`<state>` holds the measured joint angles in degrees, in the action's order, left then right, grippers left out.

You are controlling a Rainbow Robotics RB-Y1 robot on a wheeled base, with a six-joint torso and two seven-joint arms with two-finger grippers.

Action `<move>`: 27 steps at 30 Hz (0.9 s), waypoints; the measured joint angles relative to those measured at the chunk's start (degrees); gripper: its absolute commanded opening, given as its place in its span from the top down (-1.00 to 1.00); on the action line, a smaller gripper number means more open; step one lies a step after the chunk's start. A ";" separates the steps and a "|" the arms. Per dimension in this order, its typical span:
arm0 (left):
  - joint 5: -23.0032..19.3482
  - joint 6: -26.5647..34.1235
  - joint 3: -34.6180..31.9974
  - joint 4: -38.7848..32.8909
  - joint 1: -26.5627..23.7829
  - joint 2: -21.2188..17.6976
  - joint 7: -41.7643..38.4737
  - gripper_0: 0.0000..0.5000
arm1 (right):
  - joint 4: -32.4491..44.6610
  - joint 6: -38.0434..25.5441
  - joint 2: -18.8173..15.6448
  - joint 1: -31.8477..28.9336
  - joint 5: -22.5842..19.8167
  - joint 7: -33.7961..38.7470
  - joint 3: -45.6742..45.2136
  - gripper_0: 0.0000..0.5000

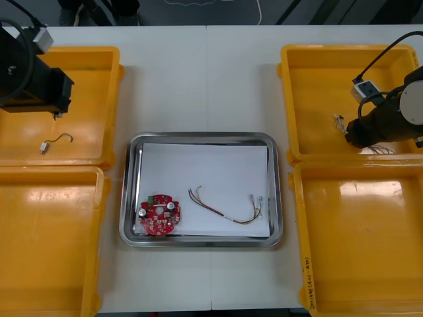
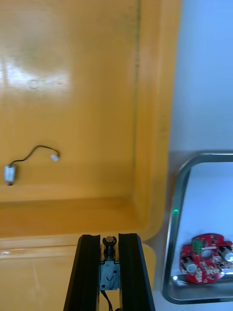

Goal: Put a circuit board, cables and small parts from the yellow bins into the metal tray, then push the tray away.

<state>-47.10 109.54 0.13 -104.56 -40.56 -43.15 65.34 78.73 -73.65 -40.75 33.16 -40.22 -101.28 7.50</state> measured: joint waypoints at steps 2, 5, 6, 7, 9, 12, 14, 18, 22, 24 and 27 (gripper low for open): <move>0.70 0.00 0.72 -0.68 -0.15 1.88 0.00 1.00 | -0.01 0.00 0.04 -0.01 0.00 0.00 0.02 -0.78; 2.56 0.00 2.25 -1.27 -0.55 4.95 -0.02 1.00 | -0.40 0.01 0.05 -0.02 -0.04 0.00 0.06 -0.78; 3.35 0.00 2.83 -1.35 -0.71 5.97 -0.02 1.00 | -0.67 0.05 0.05 -0.02 -0.09 0.00 0.08 -0.77; 4.16 0.01 3.40 -1.38 -0.82 7.00 -0.03 1.00 | -0.96 0.16 0.06 -0.02 -0.20 0.00 0.12 -0.77; 5.82 0.01 4.42 -1.42 -0.99 9.02 -0.04 1.00 | -1.55 0.37 0.06 -0.02 -0.33 0.00 0.19 -0.77; 8.32 0.01 5.91 -1.44 -1.06 11.96 -0.06 1.00 | -1.78 0.42 0.07 -0.02 -0.42 0.00 0.21 -0.78; 9.91 0.02 7.09 -1.47 -1.07 13.73 -0.09 1.00 | -1.78 0.46 0.07 -0.02 -0.44 0.00 0.26 -0.77; 12.39 0.02 9.89 -1.47 -1.07 16.29 -0.23 1.00 | -1.83 0.66 0.07 -0.02 -0.46 0.00 0.46 -0.78; 13.22 0.02 13.65 -1.47 -1.07 17.21 -1.26 1.00 | -1.95 1.00 0.07 -0.02 -0.57 0.00 0.60 -0.21; 13.52 0.02 15.63 -1.35 -1.07 17.27 -1.78 1.00 | -1.95 1.05 0.07 -0.02 -0.62 0.00 0.60 0.19; 13.83 0.02 18.23 -0.24 -1.07 17.37 -2.21 1.00 | -2.02 1.11 0.07 -0.02 -0.65 0.00 0.61 0.86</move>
<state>-33.28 109.57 18.36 -104.79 -41.63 -25.78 63.13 76.71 -72.54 -40.69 33.14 -40.86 -101.28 8.11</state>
